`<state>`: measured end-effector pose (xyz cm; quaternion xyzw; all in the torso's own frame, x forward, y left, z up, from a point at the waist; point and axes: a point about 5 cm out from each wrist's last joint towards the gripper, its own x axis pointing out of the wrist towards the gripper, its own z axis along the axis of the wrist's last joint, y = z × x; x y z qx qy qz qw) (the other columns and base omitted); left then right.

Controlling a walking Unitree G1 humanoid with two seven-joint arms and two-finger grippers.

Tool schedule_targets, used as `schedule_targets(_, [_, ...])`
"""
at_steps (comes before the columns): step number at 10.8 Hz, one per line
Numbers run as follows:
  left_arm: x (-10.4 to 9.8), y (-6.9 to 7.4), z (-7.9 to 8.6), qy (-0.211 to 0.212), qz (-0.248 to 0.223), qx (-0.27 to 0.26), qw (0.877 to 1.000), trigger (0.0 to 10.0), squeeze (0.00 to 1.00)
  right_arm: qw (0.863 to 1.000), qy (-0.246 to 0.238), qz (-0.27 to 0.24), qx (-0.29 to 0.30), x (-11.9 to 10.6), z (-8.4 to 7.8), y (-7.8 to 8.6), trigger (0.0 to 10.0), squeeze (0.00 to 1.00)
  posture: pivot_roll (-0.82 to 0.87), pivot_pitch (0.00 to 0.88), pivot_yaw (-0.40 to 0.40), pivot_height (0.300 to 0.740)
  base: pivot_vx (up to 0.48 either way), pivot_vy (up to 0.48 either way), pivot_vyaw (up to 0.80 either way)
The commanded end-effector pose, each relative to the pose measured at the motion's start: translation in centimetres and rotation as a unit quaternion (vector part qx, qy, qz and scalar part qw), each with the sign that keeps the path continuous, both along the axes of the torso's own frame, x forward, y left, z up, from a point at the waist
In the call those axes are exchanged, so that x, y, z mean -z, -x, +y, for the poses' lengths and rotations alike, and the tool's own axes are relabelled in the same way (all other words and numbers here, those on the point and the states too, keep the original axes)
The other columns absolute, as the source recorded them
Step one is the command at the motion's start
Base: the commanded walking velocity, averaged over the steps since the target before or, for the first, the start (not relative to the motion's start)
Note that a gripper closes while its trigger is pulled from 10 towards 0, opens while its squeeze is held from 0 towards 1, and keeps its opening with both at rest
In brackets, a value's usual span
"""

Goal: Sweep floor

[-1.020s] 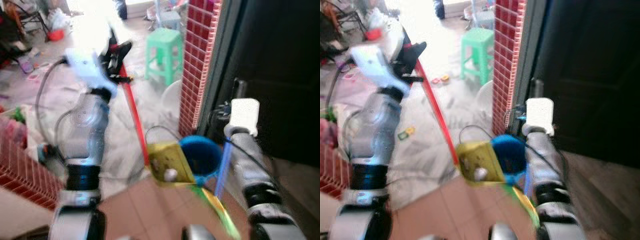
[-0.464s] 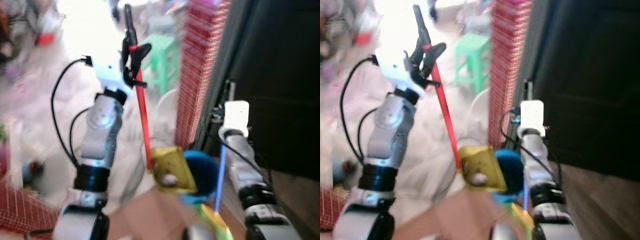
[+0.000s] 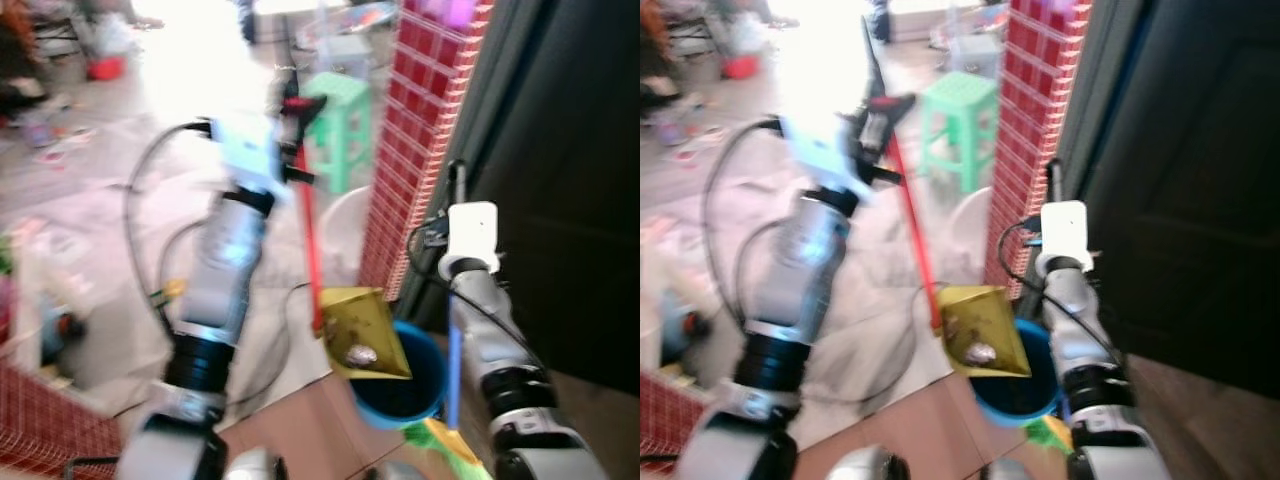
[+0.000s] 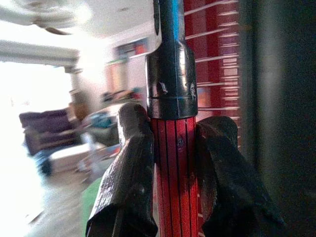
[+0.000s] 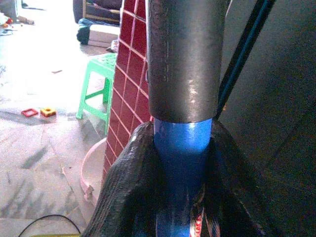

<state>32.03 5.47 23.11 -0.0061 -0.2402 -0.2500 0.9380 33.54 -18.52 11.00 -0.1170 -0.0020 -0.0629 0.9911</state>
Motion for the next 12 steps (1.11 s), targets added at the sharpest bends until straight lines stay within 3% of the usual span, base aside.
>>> schedule_targets(1, [-0.3,0.7,-0.8,-0.035,-0.027,0.025,0.999,10.0,0.00,1.000,-0.020,-0.022,-0.006,-0.9,0.5,-0.3,10.0,0.00,-0.05,0.000,0.041,0.740,0.000,0.000,0.00])
schedule_targets(2, [-0.1,1.1,-1.6,-0.050,-0.035,0.046,0.997,10.0,0.00,1.000,-0.020,-0.022,-0.006,-0.9,0.5,-0.3,10.0,0.00,-0.05,0.000,0.040,0.740,0.000,0.000,0.00])
schedule_targets(4, [0.4,3.0,-4.2,-0.114,-0.065,0.133,0.982,10.0,0.00,1.000,-0.019,-0.021,-0.006,-0.9,0.6,-0.4,10.0,0.00,-0.05,0.000,0.040,0.740,0.000,0.000,0.00])
schedule_targets(5, [0.5,4.3,-5.6,-0.144,-0.077,0.191,0.968,10.0,0.00,1.000,-0.019,-0.021,-0.004,-0.9,0.5,-0.5,10.0,0.00,-0.05,0.000,0.042,0.740,0.000,0.000,0.00])
schedule_targets(6, [0.3,6.3,-7.2,-0.190,-0.096,0.269,0.939,10.0,0.00,1.000,-0.019,-0.022,-0.001,-1.0,0.4,-0.5,10.0,0.00,-0.05,0.000,0.042,0.740,0.000,0.000,0.00])
schedule_targets(8, [0.1,7.4,-8.0,-0.222,-0.098,0.317,0.917,10.0,0.00,1.000,-0.020,-0.022,0.000,-1.0,0.4,-0.6,10.0,0.00,-0.04,0.000,0.042,0.740,0.000,0.000,0.00])
schedule_targets(10, [-0.7,8.2,-8.3,-0.230,-0.094,0.342,0.906,10.0,0.00,1.000,-0.020,-0.019,-0.001,-0.8,0.5,-0.6,10.0,0.00,-0.04,0.000,0.039,0.740,0.000,0.000,0.00])
schedule_targets(11, [-0.9,8.6,-8.3,-0.249,-0.102,0.354,0.896,10.0,0.00,1.000,-0.020,-0.018,-0.001,-0.8,0.5,-0.7,10.0,0.00,-0.04,0.000,0.036,0.740,0.000,0.000,0.00])
schedule_targets(12, [-1.3,9.3,-8.3,-0.284,-0.118,0.368,0.878,10.0,0.00,1.000,-0.019,-0.018,-0.001,-0.8,0.4,-0.7,10.0,0.00,-0.03,0.000,0.032,0.740,0.000,0.000,0.00])
